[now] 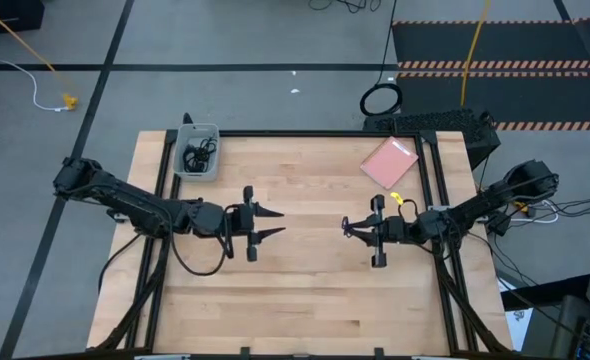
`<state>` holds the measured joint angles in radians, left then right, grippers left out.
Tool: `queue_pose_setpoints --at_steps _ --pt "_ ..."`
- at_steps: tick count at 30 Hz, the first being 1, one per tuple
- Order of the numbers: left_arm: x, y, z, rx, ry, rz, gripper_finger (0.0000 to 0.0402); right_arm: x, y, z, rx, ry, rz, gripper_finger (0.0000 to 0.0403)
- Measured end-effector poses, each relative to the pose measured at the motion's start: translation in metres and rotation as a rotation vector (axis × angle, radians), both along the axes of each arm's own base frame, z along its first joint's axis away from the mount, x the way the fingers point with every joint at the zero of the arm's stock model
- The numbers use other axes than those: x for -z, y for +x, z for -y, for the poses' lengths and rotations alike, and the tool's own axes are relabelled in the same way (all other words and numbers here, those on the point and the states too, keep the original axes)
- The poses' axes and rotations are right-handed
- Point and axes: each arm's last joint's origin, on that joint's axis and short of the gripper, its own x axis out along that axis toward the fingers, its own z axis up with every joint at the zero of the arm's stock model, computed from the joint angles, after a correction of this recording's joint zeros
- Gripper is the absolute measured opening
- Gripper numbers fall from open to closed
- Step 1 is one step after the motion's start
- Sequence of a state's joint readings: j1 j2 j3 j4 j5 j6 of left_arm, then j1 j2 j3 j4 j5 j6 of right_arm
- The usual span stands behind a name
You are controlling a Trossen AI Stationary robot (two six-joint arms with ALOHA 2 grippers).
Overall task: Pick and place USB-C Cables
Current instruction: Put the purple charger cable into the gray bin
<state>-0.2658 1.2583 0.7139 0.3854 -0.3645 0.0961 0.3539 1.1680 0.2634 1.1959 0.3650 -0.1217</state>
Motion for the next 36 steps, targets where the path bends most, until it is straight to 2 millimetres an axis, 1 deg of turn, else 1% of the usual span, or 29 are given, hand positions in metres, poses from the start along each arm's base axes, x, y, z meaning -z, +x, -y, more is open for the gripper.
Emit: queue_pose_setpoints --at_steps 8,12,19,22,26,28,31,36 --pt "-0.007 0.003 -0.006 0.038 -0.082 0.073 0.0159 -0.002 0.001 0.0 -0.003 0.009 0.02 0.0027" --pt "0.001 0.011 -0.004 0.042 -0.092 0.083 0.0159 -0.005 0.003 -0.001 -0.004 0.014 0.031 0.0027" --pt "0.009 0.034 -0.004 0.079 -0.106 0.226 0.0159 -0.005 0.003 -0.001 -0.004 0.014 0.029 0.0027" --pt "0.014 0.041 -0.007 0.115 -0.118 0.222 0.0159 -0.005 0.003 -0.001 -0.005 0.014 0.029 0.0027" --pt "0.016 0.052 -0.009 0.119 -0.131 0.212 0.0159 -0.005 0.003 -0.001 -0.005 0.014 0.028 0.0027" --pt "0.015 0.059 -0.008 0.125 -0.132 0.222 0.0159 -0.004 0.004 -0.002 -0.005 0.013 0.022 0.0027" --pt "0.018 0.071 -0.005 0.147 -0.132 0.208 0.0159 -0.001 0.006 -0.002 -0.005 0.014 0.008 0.0027" --pt "0.019 0.092 -0.001 0.153 -0.128 0.209 0.0159 0.002 0.021 -0.006 0.002 0.017 -0.027 0.0027"
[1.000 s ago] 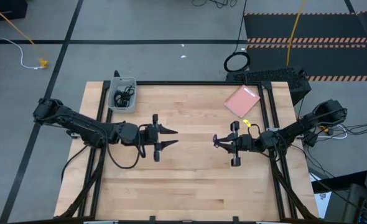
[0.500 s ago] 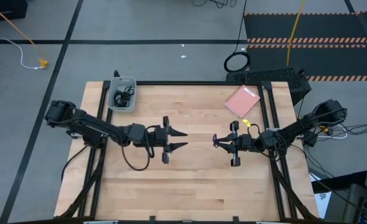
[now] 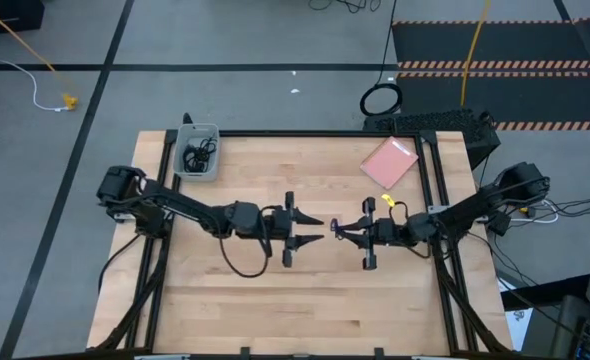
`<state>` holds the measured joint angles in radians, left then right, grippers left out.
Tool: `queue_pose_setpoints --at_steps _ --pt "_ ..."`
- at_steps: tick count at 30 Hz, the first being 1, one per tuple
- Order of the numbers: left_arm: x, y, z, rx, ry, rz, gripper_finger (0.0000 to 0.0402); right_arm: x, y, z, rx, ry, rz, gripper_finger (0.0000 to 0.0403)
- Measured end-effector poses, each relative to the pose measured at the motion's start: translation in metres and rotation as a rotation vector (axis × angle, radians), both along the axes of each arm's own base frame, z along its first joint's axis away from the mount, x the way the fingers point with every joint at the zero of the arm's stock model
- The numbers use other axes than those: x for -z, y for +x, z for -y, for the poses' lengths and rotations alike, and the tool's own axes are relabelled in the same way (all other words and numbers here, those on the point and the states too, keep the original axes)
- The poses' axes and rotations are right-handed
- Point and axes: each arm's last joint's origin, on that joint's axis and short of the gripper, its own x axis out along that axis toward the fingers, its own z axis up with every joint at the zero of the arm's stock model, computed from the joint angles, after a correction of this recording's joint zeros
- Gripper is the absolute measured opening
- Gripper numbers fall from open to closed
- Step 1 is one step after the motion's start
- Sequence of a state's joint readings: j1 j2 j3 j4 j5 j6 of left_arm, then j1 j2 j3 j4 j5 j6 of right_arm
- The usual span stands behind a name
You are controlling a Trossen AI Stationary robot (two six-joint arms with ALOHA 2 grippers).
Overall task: Pick and place USB-C Cables
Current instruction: Put the purple charger cable into the gray bin
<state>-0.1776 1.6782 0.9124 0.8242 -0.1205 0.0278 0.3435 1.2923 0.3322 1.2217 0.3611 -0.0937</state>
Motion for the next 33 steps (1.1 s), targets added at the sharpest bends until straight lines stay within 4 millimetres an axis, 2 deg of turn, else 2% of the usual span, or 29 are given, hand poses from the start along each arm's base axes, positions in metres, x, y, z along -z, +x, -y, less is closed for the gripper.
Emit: queue_pose_setpoints --at_steps 4,9,19,22,31,33 --pt "0.003 0.011 0.002 0.0 0.002 -0.007 0.0159 0.001 0.015 -0.004 0.001 -0.005 -0.02 0.0027" --pt "0.004 0.013 0.003 0.018 0.018 -0.009 0.0159 0.001 0.028 -0.009 0.002 -0.011 -0.026 0.0027" --pt "0.002 0.013 0.004 0.05 0.024 -0.001 0.0156 -0.003 0.027 -0.009 0.003 -0.014 -0.009 0.0027" --pt "0.002 0.013 0.004 0.05 0.022 0.008 0.0135 -0.002 0.027 -0.009 0.003 -0.018 -0.011 0.0027" --pt "0.001 0.013 0.002 0.045 0.019 0.012 0.0023 -0.002 0.027 -0.009 0.001 -0.019 -0.011 0.0027" --pt "0.001 0.013 0.001 0.042 0.012 0.012 0.0014 -0.002 0.027 -0.009 0.001 -0.017 -0.01 0.0027"
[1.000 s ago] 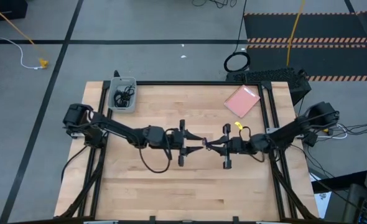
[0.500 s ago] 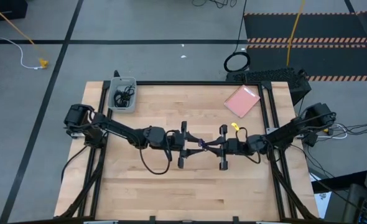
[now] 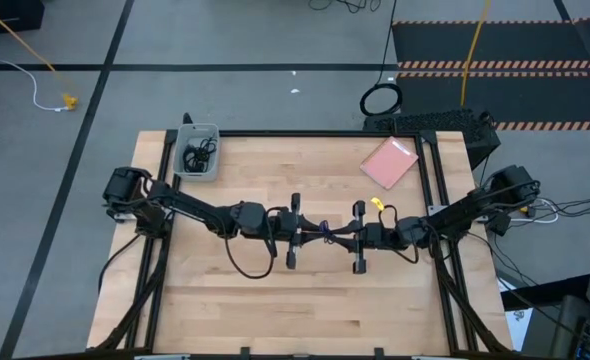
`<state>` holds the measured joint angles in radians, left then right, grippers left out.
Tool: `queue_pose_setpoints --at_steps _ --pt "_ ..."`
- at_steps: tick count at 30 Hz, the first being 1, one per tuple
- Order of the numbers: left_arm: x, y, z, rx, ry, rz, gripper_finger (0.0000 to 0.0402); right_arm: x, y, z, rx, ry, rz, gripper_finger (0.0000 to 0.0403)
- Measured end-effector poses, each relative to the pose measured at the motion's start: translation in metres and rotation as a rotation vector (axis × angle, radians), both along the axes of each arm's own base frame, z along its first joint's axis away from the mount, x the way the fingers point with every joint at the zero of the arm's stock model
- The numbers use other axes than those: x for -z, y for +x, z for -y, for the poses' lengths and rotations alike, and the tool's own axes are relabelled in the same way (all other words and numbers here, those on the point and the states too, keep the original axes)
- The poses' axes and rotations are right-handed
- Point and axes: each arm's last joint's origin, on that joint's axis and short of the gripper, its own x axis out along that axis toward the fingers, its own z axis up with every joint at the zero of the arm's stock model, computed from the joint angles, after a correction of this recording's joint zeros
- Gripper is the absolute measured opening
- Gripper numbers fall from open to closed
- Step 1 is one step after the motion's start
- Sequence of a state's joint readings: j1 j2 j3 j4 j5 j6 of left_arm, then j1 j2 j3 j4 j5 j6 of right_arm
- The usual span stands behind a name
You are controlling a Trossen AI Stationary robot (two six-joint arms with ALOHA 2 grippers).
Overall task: Pick and place USB-C Cables
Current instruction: Put the purple charger cable into the gray bin
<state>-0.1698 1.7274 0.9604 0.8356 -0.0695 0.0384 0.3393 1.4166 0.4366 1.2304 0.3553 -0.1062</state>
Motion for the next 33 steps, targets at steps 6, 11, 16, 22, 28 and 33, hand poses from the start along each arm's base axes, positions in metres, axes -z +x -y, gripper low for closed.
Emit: queue_pose_setpoints --at_steps 6,11,16,22,28,33 --pt "0.0 0.0 0.0 0.002 -0.012 -0.001 0.0036 0.0 0.0 0.0 0.001 0.011 0.0 0.0027" --pt "0.0 0.0 0.0 0.002 -0.012 -0.004 0.0021 0.0 0.0 0.0 0.005 0.012 0.0 0.0043" --pt "0.0 0.0 0.0 0.002 -0.013 -0.006 0.0016 -0.005 -0.004 -0.003 -0.007 0.031 0.013 0.0095" --pt "0.0 -0.001 0.0 0.002 -0.011 -0.019 0.0028 -0.009 -0.01 0.0 -0.018 0.08 -0.041 0.0162" --pt "-0.005 -0.005 -0.001 0.002 -0.005 -0.049 0.002 -0.013 -0.017 0.002 -0.027 0.107 -0.111 0.0193" --pt "-0.024 -0.021 -0.004 -0.002 0.007 -0.124 0.0024 -0.014 -0.022 0.003 -0.052 0.108 -0.161 0.0196"
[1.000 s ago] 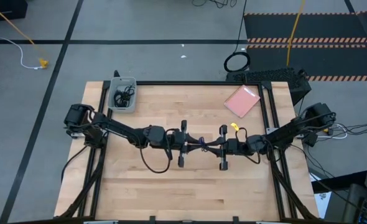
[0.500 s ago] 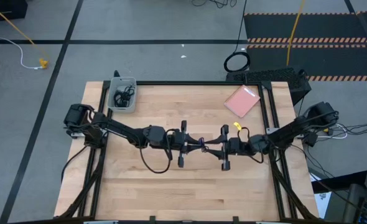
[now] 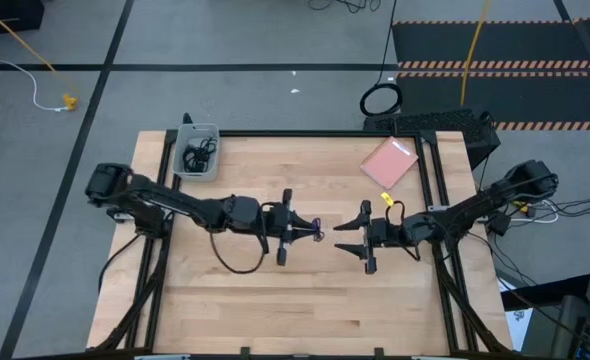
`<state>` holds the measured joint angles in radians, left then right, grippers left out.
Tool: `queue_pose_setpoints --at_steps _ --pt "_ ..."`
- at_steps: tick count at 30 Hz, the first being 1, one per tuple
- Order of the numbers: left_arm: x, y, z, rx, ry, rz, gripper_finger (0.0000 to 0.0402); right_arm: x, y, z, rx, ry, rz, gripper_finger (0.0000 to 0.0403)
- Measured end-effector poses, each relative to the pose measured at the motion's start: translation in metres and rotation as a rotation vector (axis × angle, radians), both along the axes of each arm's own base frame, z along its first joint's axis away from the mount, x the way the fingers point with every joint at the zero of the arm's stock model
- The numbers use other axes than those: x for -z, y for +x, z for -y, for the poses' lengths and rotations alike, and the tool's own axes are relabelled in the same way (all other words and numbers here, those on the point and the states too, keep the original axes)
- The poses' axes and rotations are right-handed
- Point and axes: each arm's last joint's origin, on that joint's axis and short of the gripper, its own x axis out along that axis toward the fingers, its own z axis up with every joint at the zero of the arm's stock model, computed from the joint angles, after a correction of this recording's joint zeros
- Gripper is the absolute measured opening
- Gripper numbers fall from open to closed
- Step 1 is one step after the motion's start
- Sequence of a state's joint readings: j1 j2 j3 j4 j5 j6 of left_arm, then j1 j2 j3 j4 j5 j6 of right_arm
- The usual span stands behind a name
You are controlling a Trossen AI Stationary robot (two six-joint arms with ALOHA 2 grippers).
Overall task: Pick and place USB-C Cables
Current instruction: Put the purple charger cable into the gray bin
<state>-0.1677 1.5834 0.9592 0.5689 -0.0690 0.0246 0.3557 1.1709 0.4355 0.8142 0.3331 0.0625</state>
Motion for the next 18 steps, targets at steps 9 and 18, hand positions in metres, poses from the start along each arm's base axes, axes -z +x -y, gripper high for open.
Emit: queue_pose_setpoints --at_steps 9,18 --pt "-0.04 -0.048 0.01 -0.027 0.025 -0.098 0.0025 -0.011 -0.017 -0.001 -0.029 -0.007 -0.032 0.0193" --pt "-0.065 -0.101 0.023 -0.088 0.074 -0.167 0.0026 -0.019 -0.03 0.0 -0.049 -0.006 -0.035 0.017"
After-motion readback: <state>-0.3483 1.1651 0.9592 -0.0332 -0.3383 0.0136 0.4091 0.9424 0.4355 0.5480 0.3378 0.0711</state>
